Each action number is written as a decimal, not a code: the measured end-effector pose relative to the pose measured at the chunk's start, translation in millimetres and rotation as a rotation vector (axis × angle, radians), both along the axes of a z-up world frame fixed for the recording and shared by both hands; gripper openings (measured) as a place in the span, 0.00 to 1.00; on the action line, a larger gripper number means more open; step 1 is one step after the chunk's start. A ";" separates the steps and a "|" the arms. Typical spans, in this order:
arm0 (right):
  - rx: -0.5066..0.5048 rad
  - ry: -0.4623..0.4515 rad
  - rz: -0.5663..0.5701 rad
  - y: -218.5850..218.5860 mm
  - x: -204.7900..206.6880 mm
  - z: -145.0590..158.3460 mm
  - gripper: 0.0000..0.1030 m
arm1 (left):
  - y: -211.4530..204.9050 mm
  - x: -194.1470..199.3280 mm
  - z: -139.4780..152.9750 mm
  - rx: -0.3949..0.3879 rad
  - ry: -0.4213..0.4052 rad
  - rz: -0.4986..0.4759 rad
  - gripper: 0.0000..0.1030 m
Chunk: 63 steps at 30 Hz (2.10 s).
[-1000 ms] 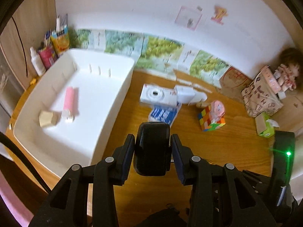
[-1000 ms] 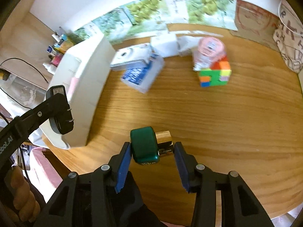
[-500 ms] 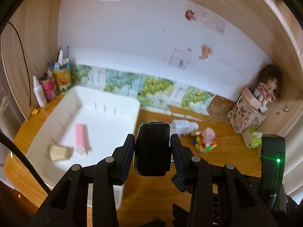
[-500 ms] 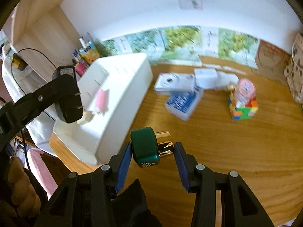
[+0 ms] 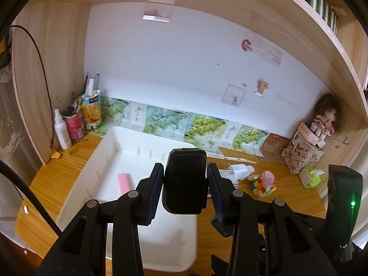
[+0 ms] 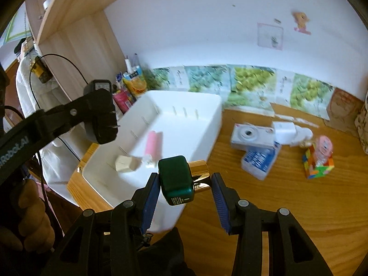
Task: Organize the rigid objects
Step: 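Carry cylinder and charger over white tray and open both tools, then withdraw both open tools from the white tray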
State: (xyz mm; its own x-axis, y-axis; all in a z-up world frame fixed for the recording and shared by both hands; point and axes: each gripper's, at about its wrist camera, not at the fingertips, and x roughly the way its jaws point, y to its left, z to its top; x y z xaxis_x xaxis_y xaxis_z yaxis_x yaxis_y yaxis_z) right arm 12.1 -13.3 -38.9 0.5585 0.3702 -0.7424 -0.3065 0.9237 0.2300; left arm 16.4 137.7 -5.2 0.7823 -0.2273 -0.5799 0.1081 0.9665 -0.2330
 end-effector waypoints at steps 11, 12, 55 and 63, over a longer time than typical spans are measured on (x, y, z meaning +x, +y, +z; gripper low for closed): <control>0.053 -0.056 -0.001 55.8 1.1 -5.6 0.45 | 51.7 13.5 -5.4 0.040 0.015 -0.020 0.41; 0.060 -0.058 -0.003 59.6 1.4 -6.6 0.45 | 56.4 15.5 -6.7 0.049 0.021 -0.024 0.41; 0.075 0.008 -0.087 -18.9 -31.2 -4.9 0.68 | -9.3 16.1 -29.1 -0.003 0.156 -0.039 0.76; 0.061 0.038 -0.090 -70.0 -33.6 -7.7 0.70 | -62.0 16.9 -45.4 0.037 0.250 -0.013 0.76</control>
